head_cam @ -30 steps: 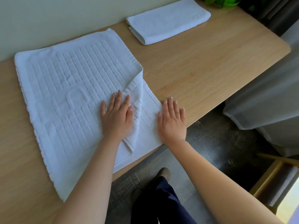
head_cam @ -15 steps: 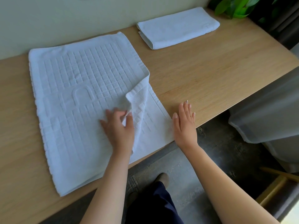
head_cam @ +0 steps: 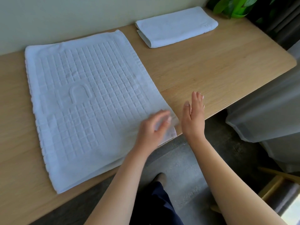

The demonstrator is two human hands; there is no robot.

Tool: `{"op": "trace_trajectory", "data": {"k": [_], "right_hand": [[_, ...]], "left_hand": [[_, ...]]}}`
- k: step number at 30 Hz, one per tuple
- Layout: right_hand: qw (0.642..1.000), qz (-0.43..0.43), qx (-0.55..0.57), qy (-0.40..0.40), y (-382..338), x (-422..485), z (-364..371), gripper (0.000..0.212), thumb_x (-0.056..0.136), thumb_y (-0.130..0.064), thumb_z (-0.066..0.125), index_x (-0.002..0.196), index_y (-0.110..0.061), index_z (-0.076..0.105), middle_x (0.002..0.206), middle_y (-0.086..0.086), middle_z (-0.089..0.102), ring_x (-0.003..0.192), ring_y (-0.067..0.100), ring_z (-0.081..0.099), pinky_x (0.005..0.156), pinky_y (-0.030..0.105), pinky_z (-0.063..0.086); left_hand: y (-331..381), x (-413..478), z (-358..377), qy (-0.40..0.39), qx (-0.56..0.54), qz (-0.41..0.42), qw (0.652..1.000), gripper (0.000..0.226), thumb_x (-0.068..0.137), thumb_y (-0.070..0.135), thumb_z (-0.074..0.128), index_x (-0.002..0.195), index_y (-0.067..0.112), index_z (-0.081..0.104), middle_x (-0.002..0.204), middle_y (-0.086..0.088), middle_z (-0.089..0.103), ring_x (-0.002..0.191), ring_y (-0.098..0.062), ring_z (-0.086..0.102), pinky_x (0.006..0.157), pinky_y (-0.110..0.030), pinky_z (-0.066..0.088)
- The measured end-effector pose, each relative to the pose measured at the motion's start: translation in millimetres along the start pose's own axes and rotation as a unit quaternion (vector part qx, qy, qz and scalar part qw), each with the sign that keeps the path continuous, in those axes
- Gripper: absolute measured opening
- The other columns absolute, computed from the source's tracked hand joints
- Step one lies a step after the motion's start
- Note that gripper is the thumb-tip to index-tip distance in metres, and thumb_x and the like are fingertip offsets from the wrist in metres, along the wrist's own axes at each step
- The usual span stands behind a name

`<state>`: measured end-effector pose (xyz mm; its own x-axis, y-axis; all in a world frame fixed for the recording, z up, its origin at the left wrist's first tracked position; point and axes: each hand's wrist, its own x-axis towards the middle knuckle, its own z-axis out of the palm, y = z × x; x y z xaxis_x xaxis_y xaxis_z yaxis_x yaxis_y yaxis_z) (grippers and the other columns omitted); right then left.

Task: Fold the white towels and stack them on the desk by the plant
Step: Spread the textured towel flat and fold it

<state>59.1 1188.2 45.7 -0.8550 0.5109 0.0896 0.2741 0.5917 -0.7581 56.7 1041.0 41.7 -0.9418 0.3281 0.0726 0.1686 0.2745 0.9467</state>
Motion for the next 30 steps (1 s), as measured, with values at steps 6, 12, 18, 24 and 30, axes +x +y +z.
{"op": "trace_trajectory", "data": {"k": [6, 12, 18, 24, 30], "right_hand": [[0.969, -0.226, -0.020, -0.097, -61, -36, 64, 0.053, 0.099, -0.026, 0.031, 0.147, -0.002, 0.030, 0.155, 0.019, 0.022, 0.146, 0.025, 0.009, 0.120, 0.038, 0.005], [0.918, -0.308, -0.133, -0.213, -50, -66, 107, 0.052, 0.100, -0.032, 0.027, 0.142, -0.006, 0.044, 0.150, 0.013, 0.037, 0.143, 0.024, 0.027, 0.118, 0.042, 0.017], [0.914, -0.268, -0.251, -0.173, -19, -45, 75, 0.056, 0.100, -0.040, 0.020, 0.150, -0.019, 0.031, 0.157, 0.005, 0.025, 0.147, 0.021, 0.016, 0.119, 0.039, 0.008], [0.928, -0.186, -0.268, -0.179, 10, -25, 37, 0.067, 0.095, -0.049, 0.002, 0.153, -0.019, 0.013, 0.161, 0.004, 0.009, 0.148, 0.018, 0.001, 0.119, 0.034, -0.005], [0.914, -0.268, -0.255, -0.166, -9, -36, 40, 0.060, 0.098, -0.035, 0.018, 0.151, -0.007, 0.017, 0.159, 0.013, 0.007, 0.145, 0.022, -0.007, 0.118, 0.047, -0.003]], "left_hand": [[-42, -9, -78, 0.226, 0.354, -0.100, 0.902, 0.038, 0.096, 0.031, 0.048, 0.131, 0.023, 0.058, 0.148, -0.014, 0.040, 0.144, -0.037, 0.019, 0.112, -0.062, 0.004], [-56, -24, -92, 0.079, 0.487, -0.182, 0.851, 0.050, 0.100, 0.043, 0.026, 0.150, 0.040, 0.018, 0.161, -0.008, -0.001, 0.148, -0.026, -0.009, 0.113, -0.055, -0.014], [-56, -25, -92, 0.079, 0.491, -0.179, 0.849, 0.049, 0.101, 0.045, 0.020, 0.150, 0.040, 0.018, 0.161, -0.008, 0.002, 0.148, -0.026, -0.006, 0.114, -0.056, -0.010], [-61, -34, -98, 0.076, 0.506, -0.154, 0.845, 0.057, 0.096, 0.050, 0.005, 0.150, 0.039, 0.019, 0.161, -0.008, 0.006, 0.148, -0.025, -0.001, 0.115, -0.051, -0.006], [-56, -54, -97, 0.053, 0.488, -0.133, 0.861, 0.056, 0.097, 0.050, 0.007, 0.150, 0.036, 0.017, 0.161, -0.009, 0.003, 0.148, -0.024, -0.004, 0.116, -0.050, -0.009]]}}
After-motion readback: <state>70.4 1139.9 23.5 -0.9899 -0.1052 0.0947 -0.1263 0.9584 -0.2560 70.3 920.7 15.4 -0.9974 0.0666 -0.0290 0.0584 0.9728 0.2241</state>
